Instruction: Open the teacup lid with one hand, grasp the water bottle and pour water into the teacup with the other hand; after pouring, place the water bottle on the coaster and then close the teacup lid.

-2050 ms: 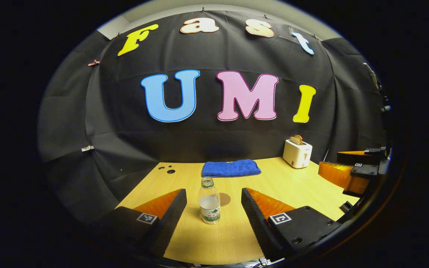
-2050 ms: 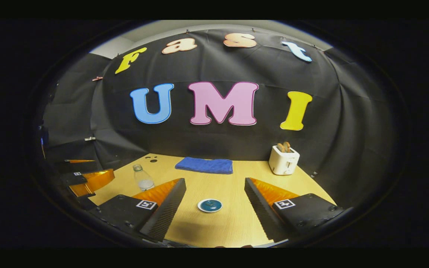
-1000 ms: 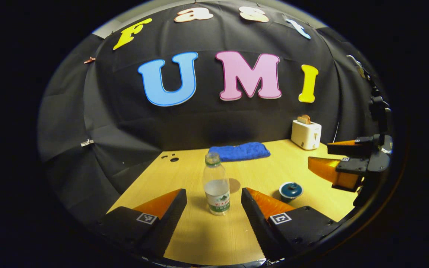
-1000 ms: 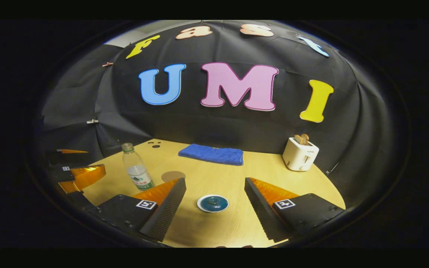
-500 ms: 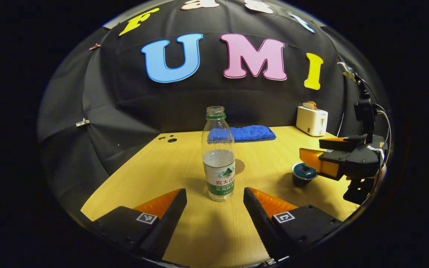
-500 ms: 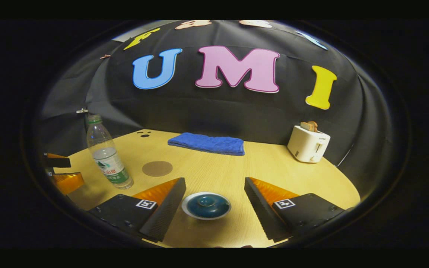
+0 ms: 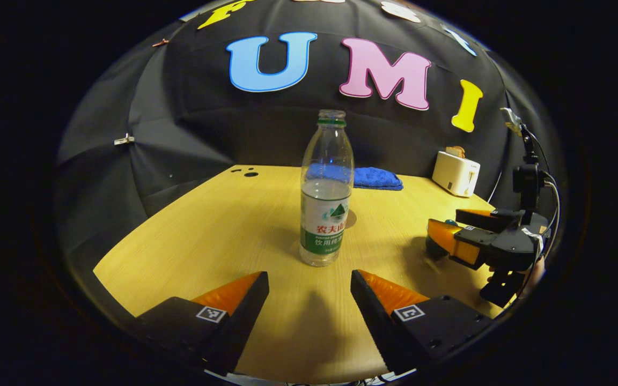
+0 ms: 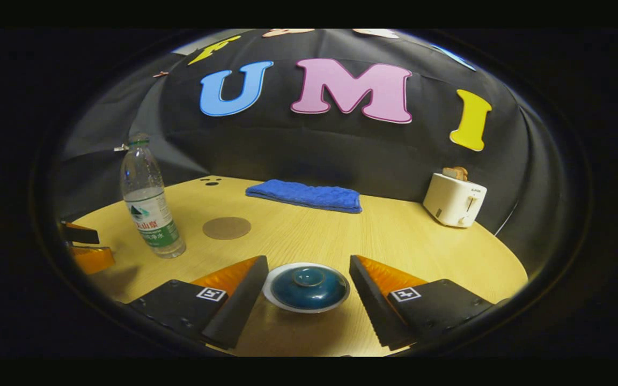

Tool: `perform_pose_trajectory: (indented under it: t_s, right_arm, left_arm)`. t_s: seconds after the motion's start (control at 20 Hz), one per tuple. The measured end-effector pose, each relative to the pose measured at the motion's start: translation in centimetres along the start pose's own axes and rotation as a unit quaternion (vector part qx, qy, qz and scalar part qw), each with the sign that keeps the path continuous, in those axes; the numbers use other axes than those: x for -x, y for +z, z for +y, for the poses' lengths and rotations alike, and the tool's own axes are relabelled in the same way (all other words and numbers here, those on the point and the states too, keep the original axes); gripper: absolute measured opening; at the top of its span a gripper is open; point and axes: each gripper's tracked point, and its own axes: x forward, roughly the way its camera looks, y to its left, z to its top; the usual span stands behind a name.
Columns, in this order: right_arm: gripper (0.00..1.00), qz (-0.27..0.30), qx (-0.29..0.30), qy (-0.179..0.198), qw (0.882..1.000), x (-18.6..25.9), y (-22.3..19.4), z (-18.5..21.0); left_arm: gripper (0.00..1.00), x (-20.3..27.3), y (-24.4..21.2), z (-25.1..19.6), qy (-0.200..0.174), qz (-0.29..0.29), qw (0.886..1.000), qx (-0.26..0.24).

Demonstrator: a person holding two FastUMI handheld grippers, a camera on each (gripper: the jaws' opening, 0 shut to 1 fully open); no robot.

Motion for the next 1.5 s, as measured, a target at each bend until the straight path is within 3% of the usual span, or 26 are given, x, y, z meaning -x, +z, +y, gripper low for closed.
perform_pose_trajectory:
  t_s: [0.1, 0.25, 0.4, 0.55, 0.7, 0.85, 1.0, 1.05, 1.3, 1.4, 1.5]
  right_arm:
    - [0.90, 0.001, -0.005, 0.007, 1.000, 0.0, 0.0, 0.4]
    - [0.72, 0.005, -0.013, 0.012, 1.000, -0.2, -0.2, 0.6]
    - [0.70, 0.005, -0.017, 0.013, 1.000, -0.5, -0.3, 0.3]
    - [0.59, 0.007, -0.019, 0.019, 1.000, -0.5, -0.2, 0.4]
    - [0.55, 0.005, -0.015, 0.025, 1.000, -0.6, 0.1, 0.5]
    - [0.29, 0.007, -0.023, 0.027, 0.999, -0.8, 0.1, 0.3]
    - [0.36, 0.011, -0.034, 0.032, 0.999, -0.9, 0.1, 0.4]
    - [0.30, 0.012, -0.035, 0.033, 0.999, -0.8, 0.2, 0.3]
    - [0.25, 0.013, -0.020, 0.040, 0.999, -1.0, 0.7, 0.3]
    - [0.31, 0.002, -0.015, 0.040, 0.999, -1.0, 1.9, 0.2]
    - [0.25, -0.003, -0.015, 0.042, 0.999, -0.9, 2.8, 0.2]
  left_arm:
    - [0.97, -0.1, -0.1, 0.3, 0.004, 0.000, 1.000, -0.004]
    - [0.97, -0.3, 0.1, 0.2, 0.001, -0.001, 1.000, -0.009]
    - [0.98, -0.4, 0.5, -0.2, -0.003, -0.009, 1.000, -0.025]
    - [0.97, -0.4, 0.8, -0.9, -0.011, -0.015, 0.999, -0.029]
    - [0.97, -0.4, 0.6, -1.3, -0.016, -0.015, 0.999, -0.031]
    - [0.97, -0.5, 1.1, -1.3, -0.016, -0.022, 0.999, -0.038]
    - [0.97, -0.7, 2.0, -1.4, -0.023, -0.034, 0.998, -0.046]
    - [0.97, -0.8, 2.4, -1.7, -0.031, -0.039, 0.998, -0.049]
    - [0.97, -2.7, 5.1, -2.7, -0.038, -0.080, 0.992, -0.093]
    - [0.97, -3.3, 5.9, -3.1, -0.040, -0.088, 0.992, -0.081]
    - [0.97, -4.3, 6.7, -2.9, -0.035, -0.092, 0.993, -0.062]
